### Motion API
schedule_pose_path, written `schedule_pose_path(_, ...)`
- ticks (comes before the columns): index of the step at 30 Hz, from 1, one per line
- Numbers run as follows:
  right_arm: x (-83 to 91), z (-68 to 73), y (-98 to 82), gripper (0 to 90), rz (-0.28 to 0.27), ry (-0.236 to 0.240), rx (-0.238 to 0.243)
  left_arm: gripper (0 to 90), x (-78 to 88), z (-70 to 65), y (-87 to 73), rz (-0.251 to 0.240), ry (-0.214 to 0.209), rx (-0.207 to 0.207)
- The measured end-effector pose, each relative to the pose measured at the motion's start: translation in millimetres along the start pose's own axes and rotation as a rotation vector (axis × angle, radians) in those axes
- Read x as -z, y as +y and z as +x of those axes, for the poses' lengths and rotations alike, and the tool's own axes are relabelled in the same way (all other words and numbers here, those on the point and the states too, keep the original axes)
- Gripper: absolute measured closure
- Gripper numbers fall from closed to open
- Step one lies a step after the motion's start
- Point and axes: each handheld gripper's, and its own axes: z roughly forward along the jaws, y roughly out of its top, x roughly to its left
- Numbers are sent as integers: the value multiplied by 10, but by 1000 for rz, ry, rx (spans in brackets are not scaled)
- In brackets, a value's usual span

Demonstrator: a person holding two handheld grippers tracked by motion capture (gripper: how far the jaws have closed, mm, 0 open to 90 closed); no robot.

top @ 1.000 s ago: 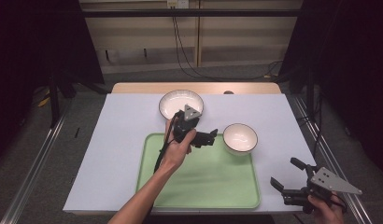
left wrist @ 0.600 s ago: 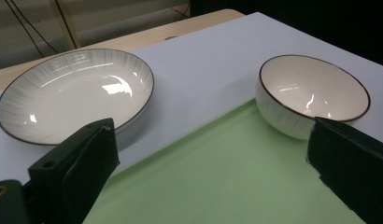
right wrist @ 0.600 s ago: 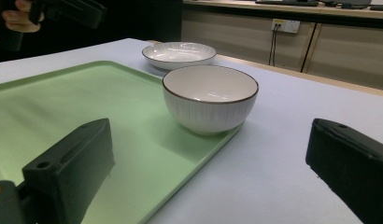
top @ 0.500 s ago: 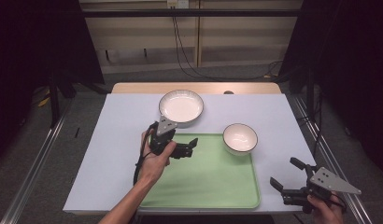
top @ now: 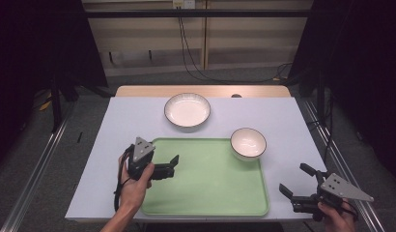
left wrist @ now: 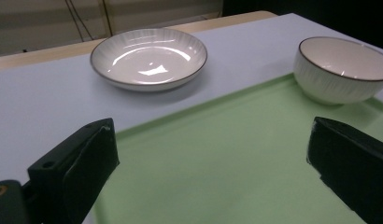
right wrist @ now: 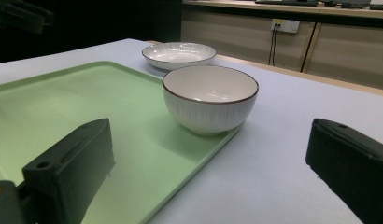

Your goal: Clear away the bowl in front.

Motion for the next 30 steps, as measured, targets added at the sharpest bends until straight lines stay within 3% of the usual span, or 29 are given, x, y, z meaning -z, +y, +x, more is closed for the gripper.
schedule_pose_path(2,-7,-5,-3,5,1,-4,0,16,92,51,-81,5,17,-6)
schedule_pose_path(9,-19,5,-1,5,12,-5,-6,18,343,155,-246,3,61,35)
schedule_pose_path(12,-20,4,-2,5,14,-6,-12,19,410,176,-332,-8,124,30)
schedule_pose_path(14,-23,4,-2,5,14,-8,-11,27,435,193,-379,3,116,65)
schedule_pose_path(18,-24,9,-1,5,15,-3,-10,24,513,141,-433,16,115,53)
schedule_pose_path(20,-30,3,-4,5,10,-12,-6,21,541,99,-442,20,94,62)
schedule_pose_path(21,-32,0,-6,5,13,-13,-6,23,560,74,-452,22,91,53)
schedule_pose_path(23,-32,1,-5,7,13,-15,-5,19,603,40,-501,6,86,-12)
schedule_pose_path(25,-20,3,-3,7,12,-8,-4,22,650,32,-525,-15,63,37)
schedule_pose_path(27,-24,-4,-3,6,14,-9,-7,9,664,18,-530,-23,66,-16)
schedule_pose_path(28,-34,-8,-2,7,12,-4,-4,7,648,21,-524,-24,65,-20)
schedule_pose_path(30,-37,-5,5,7,10,-11,-6,21,623,43,-512,-21,54,26)
